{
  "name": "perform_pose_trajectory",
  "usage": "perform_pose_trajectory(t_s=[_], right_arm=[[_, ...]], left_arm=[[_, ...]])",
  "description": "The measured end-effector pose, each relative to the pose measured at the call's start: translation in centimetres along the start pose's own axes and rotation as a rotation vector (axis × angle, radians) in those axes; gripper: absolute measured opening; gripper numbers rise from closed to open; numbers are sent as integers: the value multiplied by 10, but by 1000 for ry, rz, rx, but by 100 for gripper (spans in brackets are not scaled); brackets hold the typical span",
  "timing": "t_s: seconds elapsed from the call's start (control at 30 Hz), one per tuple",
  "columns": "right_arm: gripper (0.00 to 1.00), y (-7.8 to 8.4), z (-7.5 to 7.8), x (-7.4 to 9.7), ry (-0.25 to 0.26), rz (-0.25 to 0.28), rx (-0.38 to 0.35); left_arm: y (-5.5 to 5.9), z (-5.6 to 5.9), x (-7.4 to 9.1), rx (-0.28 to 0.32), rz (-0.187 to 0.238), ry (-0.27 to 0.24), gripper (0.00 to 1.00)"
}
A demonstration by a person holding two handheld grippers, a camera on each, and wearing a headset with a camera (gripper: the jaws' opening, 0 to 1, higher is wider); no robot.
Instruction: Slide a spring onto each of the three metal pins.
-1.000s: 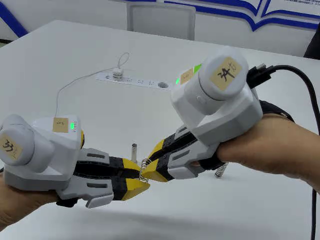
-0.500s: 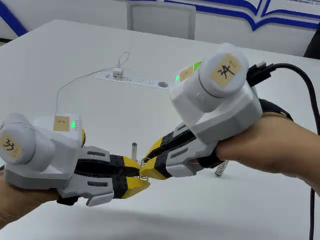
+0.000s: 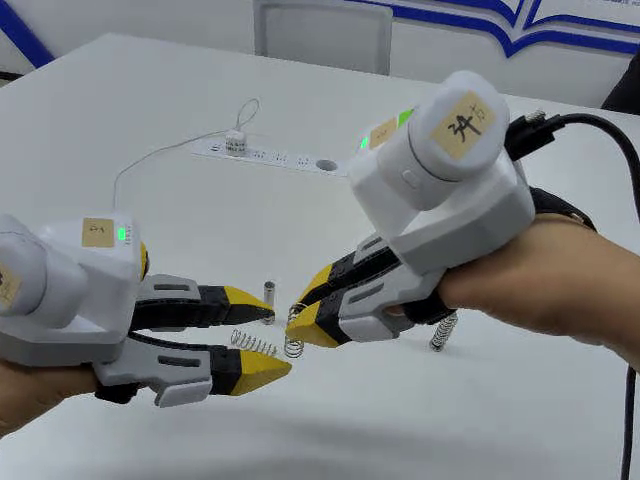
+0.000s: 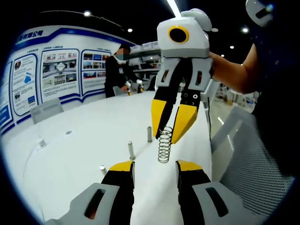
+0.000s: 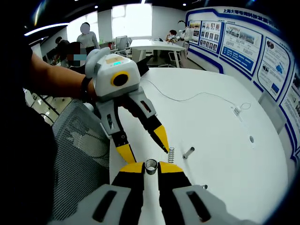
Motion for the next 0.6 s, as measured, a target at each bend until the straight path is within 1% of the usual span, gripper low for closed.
perform_pose_trajectory(t_s=[0.2,0.3,0.5,0.6], right_arm=[[12,4,6,7,18,1,-12],[12,5,10,11,29,4,-20],[12,11,18,19,53,8,-38],[12,14,25,24,73,12,-51]], left_arm=[[3,-8,7,22,4,-37,44],[4,-13,10,35,4,-59,49],[7,-20,15,47,7,-90,53],[9,-24,18,55,9,-104,55]])
Point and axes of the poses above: the centre of the closed fingertips' face, and the gripper's own axes: x roughly backward along the fingers, z roughly to its right, y roughly out of its underside, the point moved 1 cm from there along x, roughly backward along the fingers, and after that the axes turned 7 degrees about -y, right-handed, at the moved point
